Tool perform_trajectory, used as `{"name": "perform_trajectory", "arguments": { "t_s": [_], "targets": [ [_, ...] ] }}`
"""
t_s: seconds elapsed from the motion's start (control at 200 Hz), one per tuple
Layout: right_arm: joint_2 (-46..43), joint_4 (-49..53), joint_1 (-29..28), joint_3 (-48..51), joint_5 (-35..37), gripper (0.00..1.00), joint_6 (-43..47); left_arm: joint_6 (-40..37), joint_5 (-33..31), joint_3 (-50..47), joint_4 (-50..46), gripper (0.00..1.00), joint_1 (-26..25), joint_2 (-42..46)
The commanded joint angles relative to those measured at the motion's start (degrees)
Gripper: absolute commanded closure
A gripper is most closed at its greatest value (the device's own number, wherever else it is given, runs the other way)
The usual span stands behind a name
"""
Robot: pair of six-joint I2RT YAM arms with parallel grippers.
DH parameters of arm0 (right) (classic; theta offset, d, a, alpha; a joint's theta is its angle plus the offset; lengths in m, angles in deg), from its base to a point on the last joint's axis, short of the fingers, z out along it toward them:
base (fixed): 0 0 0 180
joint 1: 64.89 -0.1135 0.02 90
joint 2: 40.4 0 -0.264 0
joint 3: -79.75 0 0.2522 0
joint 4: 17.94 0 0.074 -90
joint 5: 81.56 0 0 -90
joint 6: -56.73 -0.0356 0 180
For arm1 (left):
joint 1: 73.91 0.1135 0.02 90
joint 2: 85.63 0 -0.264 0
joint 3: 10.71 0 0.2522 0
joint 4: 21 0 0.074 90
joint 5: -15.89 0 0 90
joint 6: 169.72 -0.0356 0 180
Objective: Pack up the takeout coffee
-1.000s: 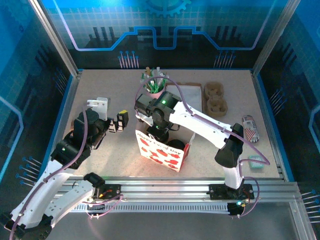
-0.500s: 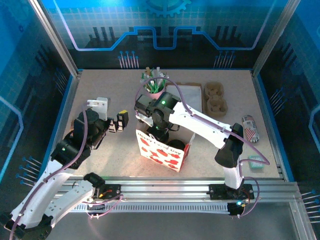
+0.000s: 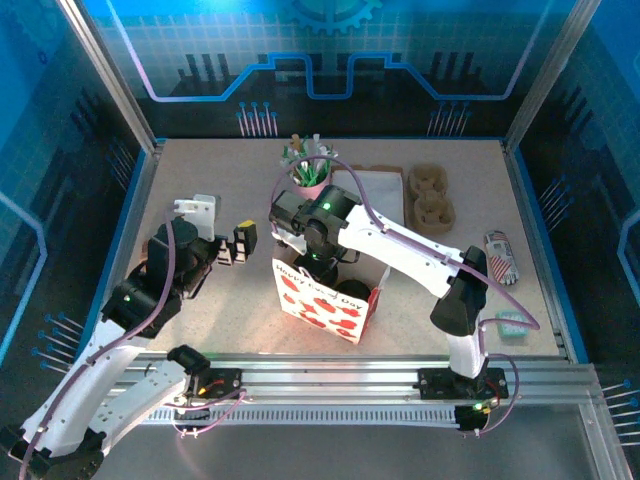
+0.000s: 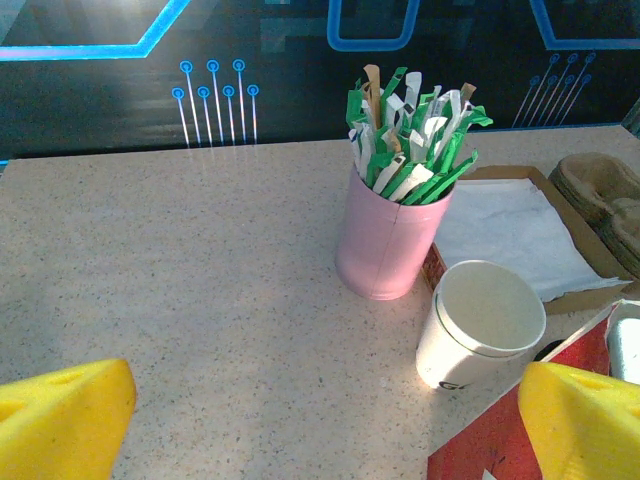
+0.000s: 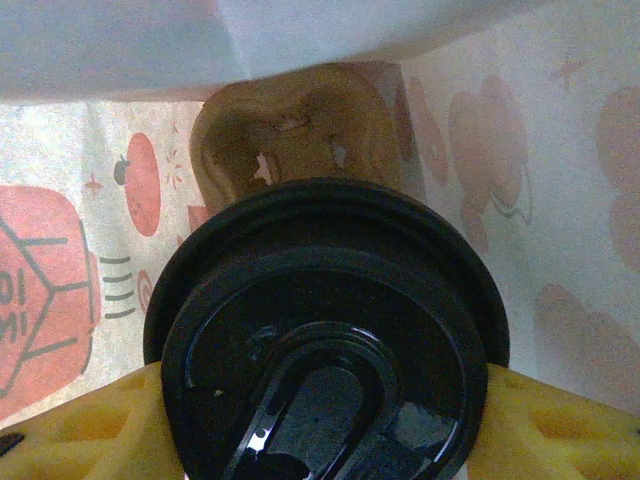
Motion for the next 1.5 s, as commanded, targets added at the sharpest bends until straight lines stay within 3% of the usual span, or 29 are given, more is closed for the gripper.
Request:
{"name": "perform_trajectory", "arguments": {
  "t_s": [0.0, 0.66, 1.496],
  "targets": [
    [-2.43, 0.46, -0.56, 0.76, -0.67, 0.48, -0.41, -0.37, -0.13, -0.85, 1.74, 0.01, 0.42, -0.07],
    [-2.51, -1.57, -0.80, 3.84, -1.70, 0.48, 0.02, -0.16, 1.49, -0.50, 1.21, 0.01, 0.37, -0.33],
    [3.03, -2.52, -0.69, 0.80, -3.31, 0.48, 0.98, 0.29, 5.63, 0.54, 0.51, 0.15, 0.37, -0.87]
  ]
}}
